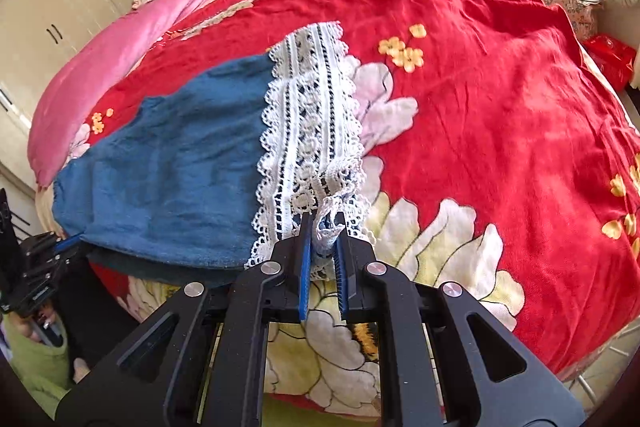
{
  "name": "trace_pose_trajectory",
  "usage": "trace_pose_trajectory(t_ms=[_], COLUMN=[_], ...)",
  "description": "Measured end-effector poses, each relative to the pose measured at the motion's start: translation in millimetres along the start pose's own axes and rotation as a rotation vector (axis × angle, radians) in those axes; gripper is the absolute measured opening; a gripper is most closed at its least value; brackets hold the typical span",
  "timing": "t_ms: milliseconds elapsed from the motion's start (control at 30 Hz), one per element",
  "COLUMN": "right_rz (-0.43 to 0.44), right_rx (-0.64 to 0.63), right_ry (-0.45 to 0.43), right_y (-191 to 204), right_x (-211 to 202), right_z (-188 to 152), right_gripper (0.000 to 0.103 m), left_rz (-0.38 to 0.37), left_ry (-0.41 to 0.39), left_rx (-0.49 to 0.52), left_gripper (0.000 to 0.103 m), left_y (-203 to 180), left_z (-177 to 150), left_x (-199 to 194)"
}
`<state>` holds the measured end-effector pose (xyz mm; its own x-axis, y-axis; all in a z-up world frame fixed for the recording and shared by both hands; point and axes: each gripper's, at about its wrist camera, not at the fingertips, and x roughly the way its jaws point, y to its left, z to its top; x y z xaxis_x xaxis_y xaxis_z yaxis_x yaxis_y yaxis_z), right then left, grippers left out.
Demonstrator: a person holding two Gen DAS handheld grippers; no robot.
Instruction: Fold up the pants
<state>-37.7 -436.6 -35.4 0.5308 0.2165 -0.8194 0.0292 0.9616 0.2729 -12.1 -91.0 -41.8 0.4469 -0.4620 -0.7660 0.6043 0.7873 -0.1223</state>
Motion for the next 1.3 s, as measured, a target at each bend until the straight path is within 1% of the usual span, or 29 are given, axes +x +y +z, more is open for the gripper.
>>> trace_pose_trajectory(t_ms=[33,67,100,133,167,233,300,333,367,400,433,500,600,667,767,833,867,900,933,967,1000,1033,1067,1100,1133,1167,1200,1233,1300], right_rz=[-0.007,-0.020,-0.043,-0.064,-0.093,-0.127,-0.150,-0.150,-0.139,-0.108,-0.079,-0.031,0.010,0.035,0.051,0.056,0.056,0.057,0.057,0.054,0.052,0.053,0.053,0.049,0.048,0.048,0.047,0.046,0.044], right_rx=[0.006,0.008,0.001,-0.005,-0.017,-0.052,-0.116,-0.154,-0.190,-0.232,-0.266,-0.328,-0.375,-0.384,-0.400,-0.402,-0.400,-0.399,-0.398,-0.398,-0.398,-0.397,-0.398,-0.398,-0.399,-0.399,-0.401,-0.402,-0.407], right_ry=[0.006,0.010,0.008,0.009,0.006,-0.047,-0.115,-0.142,-0.156,-0.152,-0.144,-0.121,-0.078,-0.051,-0.020,-0.006,0.002,0.009,0.019,0.027,0.034,0.040,0.046,0.050,0.053,0.055,0.057,0.059,0.066], right_y=[-1.5,-3.4,-3.0,-2.4,-0.4,6.5,19.9,28.5,36.9,49.0,59.4,78.1,97.5,103.9,109.7,111.9,111.8,111.7,111.6,112.0,111.5,111.0,111.0,111.1,110.7,110.2,110.2,109.9,109.9], right_x=[2.4,4.1,4.0,2.8,-0.1,-16.8,-32.9,-37.6,-39.7,-38.0,-34.2,-21.8,1.8,13.4,25.5,30.6,32.4,34.2,36.1,38.1,40.1,42.0,43.3,44.0,44.2,44.1,44.2,44.6,46.7], right_z=[-1.9,-3.0,-3.4,-2.8,-1.9,3.2,8.3,10.4,11.4,11.2,10.6,6.6,0.5,-0.5,-3.7,-5.8,-6.7,-7.4,-8.4,-9.4,-10.2,-10.8,-11.4,-12.4,-12.8,-13.0,-13.3,-13.6,-14.9], right_gripper=[0.007,0.010,0.020,0.025,0.030,0.031,0.037,0.039,0.042,0.043,0.043,0.044,0.044,0.044,0.046,0.050,0.052,0.053,0.054,0.054,0.056,0.057,0.057,0.058,0.058,0.058,0.058,0.059,0.060], left_rz=[0.001,0.001,0.010,0.007,0.001,-0.013,-0.047,-0.049,-0.046,-0.031,-0.006,0.066,0.181,0.232,0.243,0.238,0.231,0.213,0.190,0.185,0.203,0.220,0.234,0.221,0.208,0.212,0.245,0.271,0.258], left_ry=[0.012,0.028,0.041,0.051,0.062,0.057,0.027,0.013,-0.009,-0.042,-0.069,-0.121,-0.178,-0.200,-0.188,-0.175,-0.172,-0.166,-0.166,-0.166,-0.169,-0.171,-0.171,-0.186,-0.198,-0.209,-0.219,-0.216,-0.185], left_rx=[0.008,0.018,0.024,0.024,0.028,0.031,0.013,0.004,-0.007,-0.027,-0.051,-0.130,-0.272,-0.396,-0.541,-0.613,-0.644,-0.684,-0.710,-0.715,-0.702,-0.686,-0.673,-0.670,-0.675,-0.673,-0.660,-0.654,-0.666], left_gripper=[0.006,0.007,0.007,0.008,0.013,0.021,0.033,0.038,0.051,0.059,0.061,0.074,0.085,0.088,0.089,0.089,0.097,0.098,0.098,0.096,0.092,0.078,0.044,0.042,0.042,0.042,0.042,0.042,0.044], left_y=[-0.7,-1.2,-2.6,-3.3,-4.6,-6.8,-3.8,-3.0,0.2,6.6,14.7,36.5,74.3,103.8,133.8,147.5,152.4,157.4,160.2,161.1,159.3,156.9,154.7,155.2,157.1,158.9,162.1,165.1,173.1], left_z=[-0.9,-2.5,-4.1,-5.1,-6.4,-7.6,-7.4,-7.2,-6.5,-5.6,-4.8,-5.6,-14.0,-27.5,-43.9,-49.6,-51.6,-52.9,-53.8,-53.5,-52.8,-52.2,-50.8,-50.4,-52.0,-53.8,-57.8,-59.6,-64.9], left_x=[2.5,5.5,8.5,10.3,11.3,7.4,-5.6,-10.8,-18.3,-29.7,-40.0,-62.3,-89.7,-101.3,-102.2,-96.1,-92.2,-86.1,-78.8,-73.1,-68.0,-65.5,-65.2,-69.4,-74.4,-81.8,-92.7,-96.7,-97.2])
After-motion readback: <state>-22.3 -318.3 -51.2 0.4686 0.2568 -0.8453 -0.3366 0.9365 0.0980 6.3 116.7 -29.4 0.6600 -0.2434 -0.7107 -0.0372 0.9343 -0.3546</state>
